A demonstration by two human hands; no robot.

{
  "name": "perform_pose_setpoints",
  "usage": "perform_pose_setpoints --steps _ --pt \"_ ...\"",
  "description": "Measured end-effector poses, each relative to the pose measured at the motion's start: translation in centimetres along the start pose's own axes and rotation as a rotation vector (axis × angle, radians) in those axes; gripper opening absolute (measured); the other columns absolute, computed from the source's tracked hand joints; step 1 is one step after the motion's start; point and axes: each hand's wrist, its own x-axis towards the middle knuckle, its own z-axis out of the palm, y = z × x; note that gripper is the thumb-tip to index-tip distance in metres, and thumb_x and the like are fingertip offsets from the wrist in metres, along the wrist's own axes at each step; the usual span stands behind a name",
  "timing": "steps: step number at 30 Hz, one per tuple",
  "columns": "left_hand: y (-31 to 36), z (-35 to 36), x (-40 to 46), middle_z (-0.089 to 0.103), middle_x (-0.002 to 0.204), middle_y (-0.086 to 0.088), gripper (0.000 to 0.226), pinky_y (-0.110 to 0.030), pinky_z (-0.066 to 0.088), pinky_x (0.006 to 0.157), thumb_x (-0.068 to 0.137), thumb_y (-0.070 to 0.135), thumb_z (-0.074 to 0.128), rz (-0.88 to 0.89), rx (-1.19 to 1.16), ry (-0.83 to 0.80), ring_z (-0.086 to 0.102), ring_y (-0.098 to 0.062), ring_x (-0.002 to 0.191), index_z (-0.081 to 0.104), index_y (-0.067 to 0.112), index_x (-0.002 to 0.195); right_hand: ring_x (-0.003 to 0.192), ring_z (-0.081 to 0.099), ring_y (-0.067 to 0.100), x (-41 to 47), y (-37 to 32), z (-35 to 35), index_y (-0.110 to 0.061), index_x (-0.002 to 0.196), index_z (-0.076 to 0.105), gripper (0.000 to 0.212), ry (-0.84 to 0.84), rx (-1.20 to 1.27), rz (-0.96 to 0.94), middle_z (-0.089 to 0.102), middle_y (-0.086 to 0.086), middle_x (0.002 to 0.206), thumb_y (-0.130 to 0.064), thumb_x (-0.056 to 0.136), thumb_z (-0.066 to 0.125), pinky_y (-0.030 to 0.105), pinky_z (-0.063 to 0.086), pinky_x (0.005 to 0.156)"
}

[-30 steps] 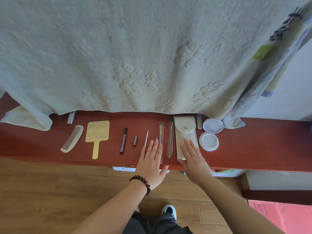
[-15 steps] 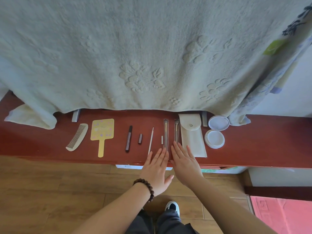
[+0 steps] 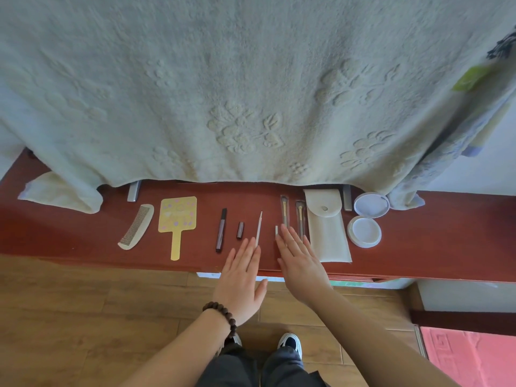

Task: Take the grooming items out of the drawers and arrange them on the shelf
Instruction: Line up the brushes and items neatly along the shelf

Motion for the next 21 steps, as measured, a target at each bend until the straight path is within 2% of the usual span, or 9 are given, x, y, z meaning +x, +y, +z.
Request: perform_pose_setpoints --steps 3,7,11,16,21 --pt "-1.0 0.2 -0.5 0.003 0.158 -0.002 0.071 -0.046 0.021 0.118 0.092 0.052 0.019 0.037 0.015 -0.09 0.007 -0.018 0.147 0.019 0.011 0.15 0.145 -0.016 0.013 1.2 -0.8 0.3 -0.017 0.152 0.006 0.054 -0.027 -0.023 -0.023 -0.009 -0.002 0.16 -0.03 0.103 0.025 0.033 -0.011 0.116" --pt "-0.7 0.2 0.0 -0.009 0.16 0.0 0.072 -0.039 -0.007 0.119 0.093 0.054 0.012 0.08 0.051 -0.113 -0.01 -0.013 0.147 -0.001 0.014 0.152 0.147 -0.011 0.016 1.6 -1.1 1.1 -0.016 0.152 0.003 0.054 -0.093 -0.088 -0.017 -0.009 0.001 0.16 -0.032 0.103 0.021 0.036 -0.009 0.118" --pt "0.1 0.0 1.0 -0.021 0.155 0.0 0.07 -0.041 -0.004 0.121 0.099 0.052 0.018 0.007 0.069 -0.119 -0.011 -0.014 0.147 -0.009 0.012 0.15 0.147 -0.012 0.016 1.9 -1.3 1.2 -0.015 0.152 -0.001 0.055 -0.12 -0.113 -0.008 -0.01 0.002 0.16 -0.032 0.103 0.018 0.035 -0.011 0.116" --pt "1.4 -0.2 2.4 -0.023 0.156 -0.001 0.07 -0.044 -0.002 0.121 0.099 0.049 0.021 -0.078 0.064 -0.155 -0.015 -0.018 0.147 -0.021 0.013 0.143 0.146 -0.015 0.016 3.3 -1.3 0.9 -0.014 0.151 -0.005 0.056 -0.16 -0.087 0.046 -0.014 0.004 0.159 -0.029 0.103 0.019 0.038 -0.007 0.12" --pt "2.6 -0.2 2.9 -0.018 0.159 -0.002 0.07 -0.044 -0.006 0.12 0.099 0.047 0.022 -0.115 0.031 -0.174 -0.016 -0.018 0.146 -0.016 0.014 0.149 0.146 -0.015 0.016 3.8 -1.4 0.4 -0.014 0.151 -0.005 0.059 -0.182 -0.05 0.067 -0.014 0.004 0.159 -0.024 0.101 0.024 0.039 -0.007 0.12"
